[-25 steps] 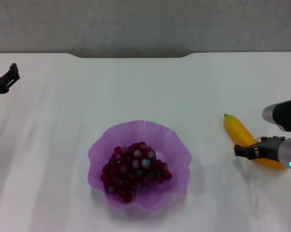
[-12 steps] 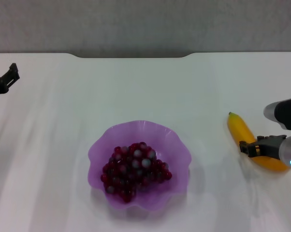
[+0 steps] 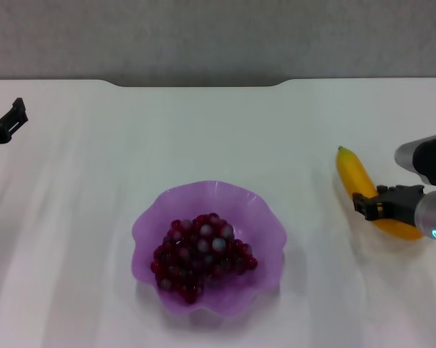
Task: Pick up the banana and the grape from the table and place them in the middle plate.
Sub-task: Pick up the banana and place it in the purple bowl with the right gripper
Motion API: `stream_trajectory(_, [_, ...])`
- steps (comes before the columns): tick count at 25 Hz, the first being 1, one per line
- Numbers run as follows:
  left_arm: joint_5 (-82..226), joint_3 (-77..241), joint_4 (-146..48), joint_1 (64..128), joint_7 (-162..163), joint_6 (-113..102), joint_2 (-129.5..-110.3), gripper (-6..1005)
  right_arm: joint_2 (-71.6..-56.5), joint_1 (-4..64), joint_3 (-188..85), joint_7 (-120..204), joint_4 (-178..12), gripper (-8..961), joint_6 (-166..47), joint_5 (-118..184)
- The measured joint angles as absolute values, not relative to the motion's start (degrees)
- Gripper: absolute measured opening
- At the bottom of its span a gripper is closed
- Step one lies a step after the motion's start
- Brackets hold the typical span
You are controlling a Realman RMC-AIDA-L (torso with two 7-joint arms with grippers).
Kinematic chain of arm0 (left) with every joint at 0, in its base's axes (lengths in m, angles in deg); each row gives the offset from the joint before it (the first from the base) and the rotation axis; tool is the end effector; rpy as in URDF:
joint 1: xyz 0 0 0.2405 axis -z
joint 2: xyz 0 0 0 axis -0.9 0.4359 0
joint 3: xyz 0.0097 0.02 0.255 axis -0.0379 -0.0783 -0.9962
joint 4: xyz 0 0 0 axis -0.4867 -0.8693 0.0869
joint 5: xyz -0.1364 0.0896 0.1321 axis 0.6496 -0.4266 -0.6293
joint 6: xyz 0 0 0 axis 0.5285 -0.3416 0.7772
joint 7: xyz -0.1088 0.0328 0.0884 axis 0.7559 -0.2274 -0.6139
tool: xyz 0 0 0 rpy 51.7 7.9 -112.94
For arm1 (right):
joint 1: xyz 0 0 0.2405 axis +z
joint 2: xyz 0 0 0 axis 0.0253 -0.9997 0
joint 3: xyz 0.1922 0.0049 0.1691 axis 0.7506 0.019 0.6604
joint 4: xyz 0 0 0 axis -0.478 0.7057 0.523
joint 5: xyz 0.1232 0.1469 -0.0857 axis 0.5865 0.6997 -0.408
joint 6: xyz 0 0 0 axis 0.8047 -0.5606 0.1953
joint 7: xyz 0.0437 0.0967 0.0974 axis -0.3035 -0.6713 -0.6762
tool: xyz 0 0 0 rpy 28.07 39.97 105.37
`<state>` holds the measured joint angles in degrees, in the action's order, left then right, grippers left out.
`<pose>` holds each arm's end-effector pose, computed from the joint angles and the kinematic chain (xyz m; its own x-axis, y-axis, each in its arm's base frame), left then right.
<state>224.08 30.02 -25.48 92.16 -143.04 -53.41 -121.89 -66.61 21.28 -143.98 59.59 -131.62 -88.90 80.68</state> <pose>-0.3357 0.4052 0.0614 0.7060 0.1019 0.7009 0.7082 -0.1037 -0.6983 0.2983 0.3831 -0.0364 0.6922 -0.6375 -0.3382 -0.6256 -0.2966 -0.7216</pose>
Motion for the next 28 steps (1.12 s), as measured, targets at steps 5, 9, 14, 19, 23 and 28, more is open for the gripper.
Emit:
stream_trajectory(5, [224.06, 29.95, -25.48, 92.18, -143.04, -53.43, -121.88, 892, -66.71, 17.84, -146.37, 62.2, -141.4, 472, -90.16, 80.63])
stream_trajectory(9, [224.03, 29.92, -25.48, 92.21, -143.08, -53.41, -121.83, 891, -66.59, 16.35, -150.25, 62.53, -147.9, 476, -90.18, 80.67])
stream_trajectory(14, [224.02, 29.92, -25.48, 92.4, -143.12, -53.35, -121.79, 891, -66.61, 17.44, -155.02, 63.34, -150.03, 482, -87.78, 81.24])
stream_trajectory(19, [224.02, 29.72, -25.48, 92.56, -143.13, -53.33, -121.83, 892, -66.69, 20.79, -160.31, 63.02, -148.83, 488, -83.52, 83.6])
stream_trajectory(23, [224.02, 29.3, -25.48, 92.63, -143.1, -53.33, -121.86, 892, -66.64, 23.2, -163.52, 63.12, -146.3, 492, -79.84, 87.14])
stream_trajectory(28, [224.02, 29.3, -25.48, 92.83, -143.17, -53.33, -121.88, 891, -66.69, 24.81, -167.62, 62.99, -144.29, 498, -75.99, 89.45])
